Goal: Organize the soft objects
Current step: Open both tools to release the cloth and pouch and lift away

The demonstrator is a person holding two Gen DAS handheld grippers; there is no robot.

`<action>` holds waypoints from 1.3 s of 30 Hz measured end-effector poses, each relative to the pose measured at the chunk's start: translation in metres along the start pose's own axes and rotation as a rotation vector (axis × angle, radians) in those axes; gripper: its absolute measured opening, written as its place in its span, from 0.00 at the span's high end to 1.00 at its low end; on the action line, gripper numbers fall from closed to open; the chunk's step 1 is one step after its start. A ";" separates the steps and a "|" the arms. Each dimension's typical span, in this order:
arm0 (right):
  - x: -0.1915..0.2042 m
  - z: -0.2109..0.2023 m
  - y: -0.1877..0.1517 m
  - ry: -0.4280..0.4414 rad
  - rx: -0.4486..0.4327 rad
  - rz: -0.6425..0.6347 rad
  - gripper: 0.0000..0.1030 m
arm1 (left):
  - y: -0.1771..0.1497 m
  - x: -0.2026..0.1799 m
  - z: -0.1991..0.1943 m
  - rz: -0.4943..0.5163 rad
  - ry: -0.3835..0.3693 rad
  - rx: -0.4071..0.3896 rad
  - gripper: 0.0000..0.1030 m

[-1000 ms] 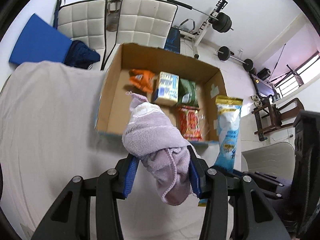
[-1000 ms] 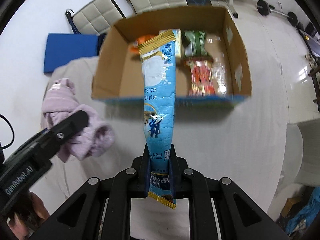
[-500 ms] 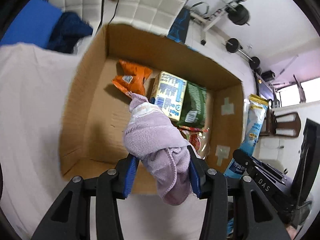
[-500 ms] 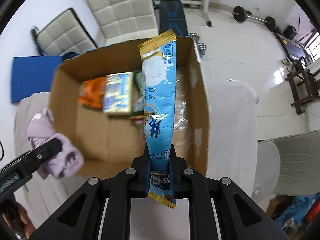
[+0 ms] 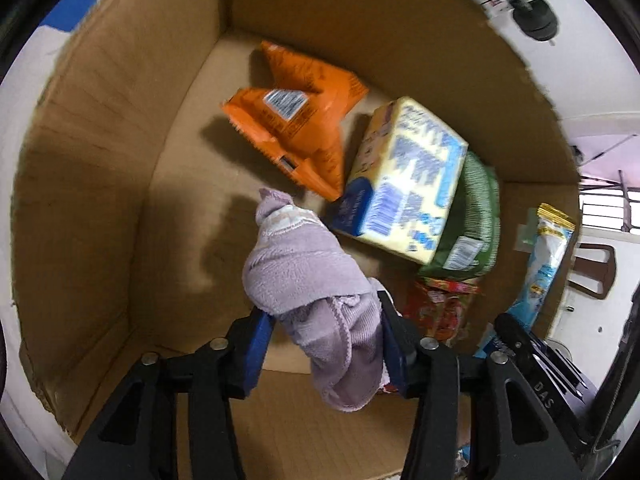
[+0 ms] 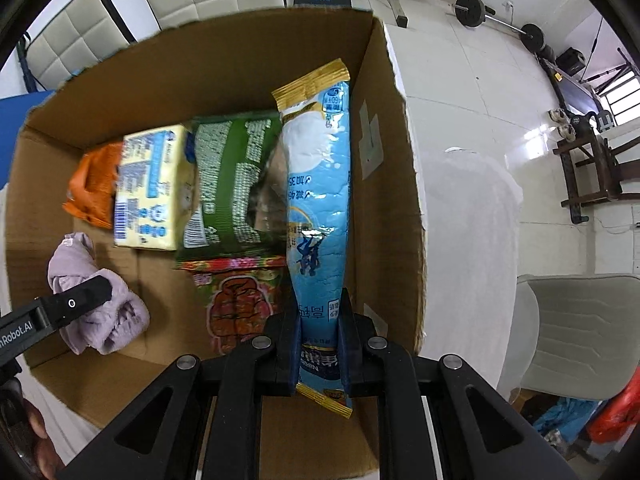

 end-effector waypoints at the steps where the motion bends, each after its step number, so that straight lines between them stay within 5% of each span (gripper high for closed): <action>1: 0.001 0.003 0.001 0.000 0.005 0.001 0.84 | -0.001 0.001 0.001 -0.009 0.000 0.009 0.50; 10: 0.002 -0.005 0.002 0.009 -0.017 -0.003 0.72 | -0.005 -0.005 -0.018 0.033 0.027 -0.013 0.28; 15: 0.004 -0.023 -0.005 0.029 -0.030 -0.016 0.48 | -0.012 -0.011 -0.042 0.088 0.042 -0.067 0.20; 19: 0.007 -0.034 -0.017 0.034 -0.044 -0.024 0.46 | -0.021 -0.012 -0.064 0.134 0.080 -0.128 0.11; 22: 0.013 -0.041 -0.027 0.045 -0.054 -0.023 0.37 | -0.027 -0.008 -0.077 0.171 0.129 -0.175 0.09; 27: 0.018 -0.058 -0.048 0.061 -0.097 -0.018 0.07 | -0.036 0.000 -0.103 0.219 0.196 -0.285 0.01; 39: 0.025 -0.106 -0.082 0.069 -0.184 -0.006 0.07 | -0.069 -0.007 -0.141 0.279 0.237 -0.425 0.01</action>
Point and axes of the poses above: each gripper's, at about its wrist camera, not at the fingertips, and z roughly the way its jaws point, x to its left, y to its top, the point moved 7 cm from there along z, roughly the way its jaws point, and after that the axes turned 1 degree about y, right-handed, at the moved point
